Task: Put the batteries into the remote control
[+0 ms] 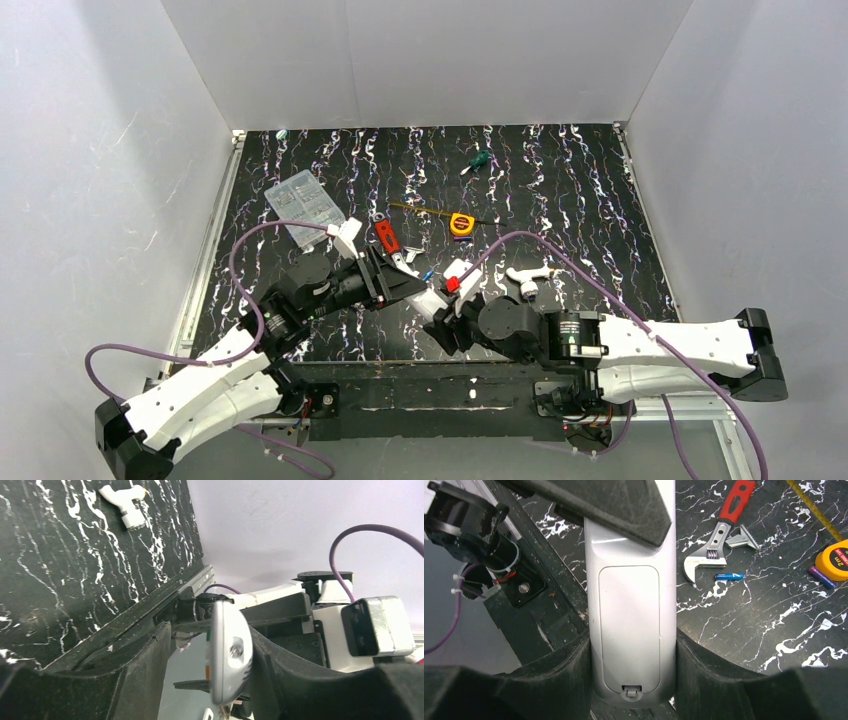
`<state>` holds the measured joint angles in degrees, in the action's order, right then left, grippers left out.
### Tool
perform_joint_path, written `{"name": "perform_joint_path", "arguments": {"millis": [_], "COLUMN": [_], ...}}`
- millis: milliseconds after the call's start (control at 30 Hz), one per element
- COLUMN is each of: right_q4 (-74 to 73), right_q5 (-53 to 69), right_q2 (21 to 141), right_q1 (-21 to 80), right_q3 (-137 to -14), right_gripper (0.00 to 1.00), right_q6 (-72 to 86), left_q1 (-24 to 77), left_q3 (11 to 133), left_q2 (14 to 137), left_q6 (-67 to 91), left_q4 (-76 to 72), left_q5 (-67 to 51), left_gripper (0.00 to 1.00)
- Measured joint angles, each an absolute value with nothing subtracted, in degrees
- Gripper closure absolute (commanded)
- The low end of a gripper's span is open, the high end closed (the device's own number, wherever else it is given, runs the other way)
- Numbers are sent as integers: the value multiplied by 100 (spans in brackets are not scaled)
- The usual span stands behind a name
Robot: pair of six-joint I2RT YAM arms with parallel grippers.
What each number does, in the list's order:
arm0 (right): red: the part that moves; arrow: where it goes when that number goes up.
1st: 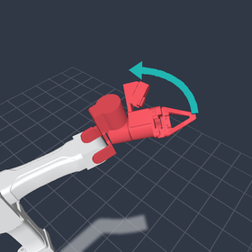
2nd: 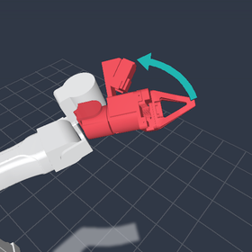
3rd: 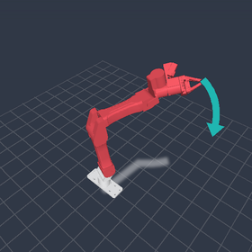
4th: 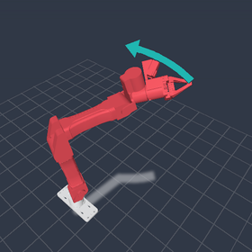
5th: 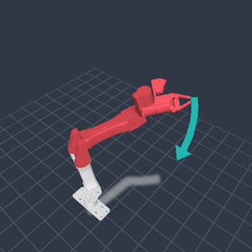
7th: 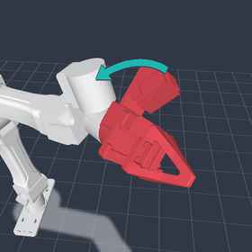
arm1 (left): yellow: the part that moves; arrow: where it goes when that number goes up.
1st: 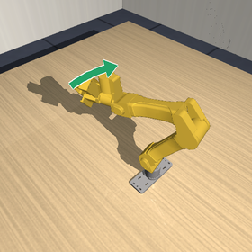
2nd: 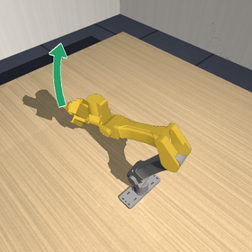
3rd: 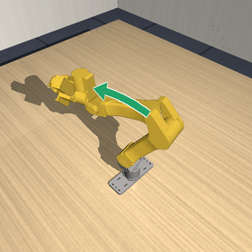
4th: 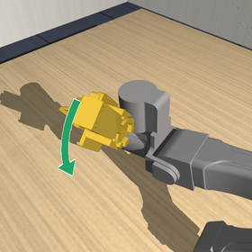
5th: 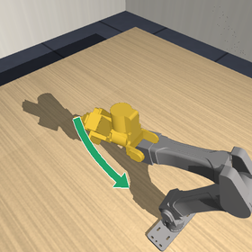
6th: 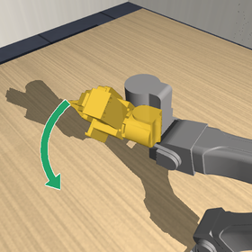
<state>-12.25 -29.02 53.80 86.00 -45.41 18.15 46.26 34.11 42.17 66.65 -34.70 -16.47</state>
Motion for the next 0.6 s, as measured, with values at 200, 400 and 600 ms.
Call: {"name": "perform_joint_path", "arguments": {"millis": [200,400,600], "right_q4": [-1219,-1170,-1024], "right_q5": [-2991,-2998,-2982], "right_q2": [5686,5878,6001], "right_q1": [8600,8600,8600], "right_q3": [-4801,-4847,-4856], "right_gripper": [99,99,99], "right_q6": [1988,2134,2272], "left_q1": [4626,4626,4626], "left_q3": [3411,3411,3409], "left_q2": [3785,3634,3632], "left_q6": [6475,6405,6407], "left_q4": [-3050,-2919,-2919], "left_q5": [-1249,-952,-808], "left_gripper": [50,52,53]}}
